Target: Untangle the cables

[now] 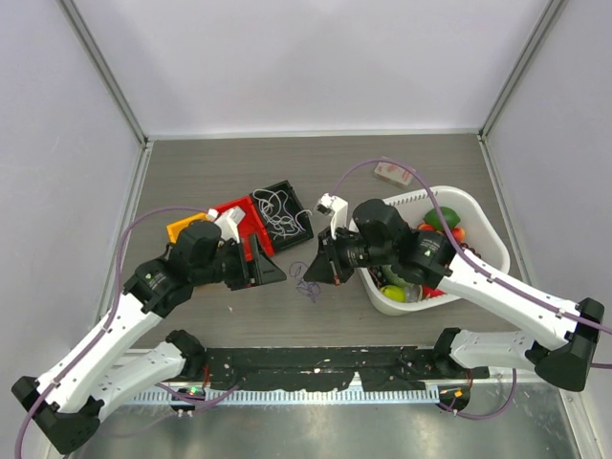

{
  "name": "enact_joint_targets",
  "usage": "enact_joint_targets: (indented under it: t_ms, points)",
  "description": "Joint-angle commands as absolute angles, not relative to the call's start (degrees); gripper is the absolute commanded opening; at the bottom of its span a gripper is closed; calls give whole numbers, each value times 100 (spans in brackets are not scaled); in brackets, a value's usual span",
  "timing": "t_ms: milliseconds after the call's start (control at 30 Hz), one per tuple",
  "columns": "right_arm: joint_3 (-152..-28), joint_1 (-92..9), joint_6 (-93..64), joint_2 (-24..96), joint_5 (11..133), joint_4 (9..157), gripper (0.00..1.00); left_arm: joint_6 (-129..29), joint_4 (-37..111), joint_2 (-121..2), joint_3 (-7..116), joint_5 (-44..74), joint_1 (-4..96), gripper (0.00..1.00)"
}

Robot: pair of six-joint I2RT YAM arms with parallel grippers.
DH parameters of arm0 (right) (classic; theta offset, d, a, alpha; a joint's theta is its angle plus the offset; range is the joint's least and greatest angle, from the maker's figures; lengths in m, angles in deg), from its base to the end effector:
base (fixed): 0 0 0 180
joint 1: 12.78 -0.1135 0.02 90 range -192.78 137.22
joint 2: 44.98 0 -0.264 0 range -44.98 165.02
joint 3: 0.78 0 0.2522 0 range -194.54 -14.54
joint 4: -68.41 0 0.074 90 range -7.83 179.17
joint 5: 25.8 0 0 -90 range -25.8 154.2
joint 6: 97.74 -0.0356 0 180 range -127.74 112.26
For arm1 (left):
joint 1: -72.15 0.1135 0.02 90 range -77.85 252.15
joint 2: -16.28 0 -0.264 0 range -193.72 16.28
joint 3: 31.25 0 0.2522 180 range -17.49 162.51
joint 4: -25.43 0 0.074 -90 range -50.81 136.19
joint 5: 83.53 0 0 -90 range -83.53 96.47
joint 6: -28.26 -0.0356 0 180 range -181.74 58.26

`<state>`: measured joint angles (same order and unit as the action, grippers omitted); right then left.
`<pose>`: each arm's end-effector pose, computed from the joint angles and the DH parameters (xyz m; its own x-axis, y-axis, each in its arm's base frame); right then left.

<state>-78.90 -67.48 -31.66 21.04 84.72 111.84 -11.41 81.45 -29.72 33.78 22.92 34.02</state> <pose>0.1349 0.2121 0.3518 -0.6547 -0.2676 -0.7069 -0.7350 0.4434 0.5130 0.1207 -0.1076 0.3206 -0.8949 -0.2360 -0.3787 0.1273 0.6784 -0.7236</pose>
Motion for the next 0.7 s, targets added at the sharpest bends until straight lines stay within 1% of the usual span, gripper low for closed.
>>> enact_joint_targets:
  t_ms: [0, 67, 100, 200, 233, 267, 300, 367, 400, 433, 467, 500, 533, 567, 600, 633, 667]
  points:
    - [-8116, -6640, -3804, 2006, 8845, 10531, 1, -832, 7297, -2505, 3166, 2474, 3409, 70]
    - [-8160, -6560, -4068, 2032, 9029, 10249, 1, -480, 6682, -2267, 2876, 2676, 3418, 71]
    - [-8204, -6508, -4148, 2041, 9092, 10178, 1, -296, 6340, -2162, 2718, 2747, 3409, 70]
    - [-8511, -6411, -4438, 2137, 9145, 10098, 1, 197, 5539, -1828, 2278, 2774, 3418, 55]
    - [-8573, -6315, -4509, 2146, 9162, 10054, 1, 381, 5310, -1757, 2129, 2791, 3401, 47]
    - [-8643, -6253, -4683, 2155, 9180, 10019, 1, 548, 5117, -1704, 2014, 2791, 3409, 42]
    - [-8652, -6157, -4772, 2164, 9224, 9923, 1, 689, 5001, -1660, 1926, 2791, 3409, 40]
    - [-8670, -6016, -5027, 2147, 9259, 9765, 1, 944, 4834, -1642, 1828, 2791, 3409, 42]
    - [-8687, -5980, -5141, 2147, 9251, 9729, 1, 1032, 4825, -1651, 1837, 2783, 3409, 48]
    - [-8696, -5963, -5273, 2147, 9250, 9642, 1, 1086, 4825, -1659, 1898, 2774, 3409, 56]
    - [-8696, -5945, -5335, 2147, 9259, 9580, 1, 1103, 4825, -1668, 1933, 2765, 3409, 60]
    - [-8670, -5936, -5492, 2155, 9268, 9466, 1, 1086, 4807, -1694, 2003, 2765, 3409, 62]
    - [-8661, -5910, -5581, 2147, 9285, 9361, 1, 999, 4816, -1730, 2091, 2765, 3401, 62]
    - [-8653, -5892, -5756, 2164, 9286, 9307, 1, 781, 4859, -1756, 2188, 2730, 3400, 59]
    - [-8661, -5857, -5871, 2164, 9286, 9281, 1, 552, 4990, -1808, 2328, 2643, 3400, 52]
    - [-8661, -5796, -6054, 2190, 9277, 9281, 1, 306, 5166, -1835, 2451, 2494, 3357, 48]
    - [-8696, -5769, -6213, 2208, 9294, 9281, 1, 95, 5219, -1818, 2557, 2258, 3278, 47]
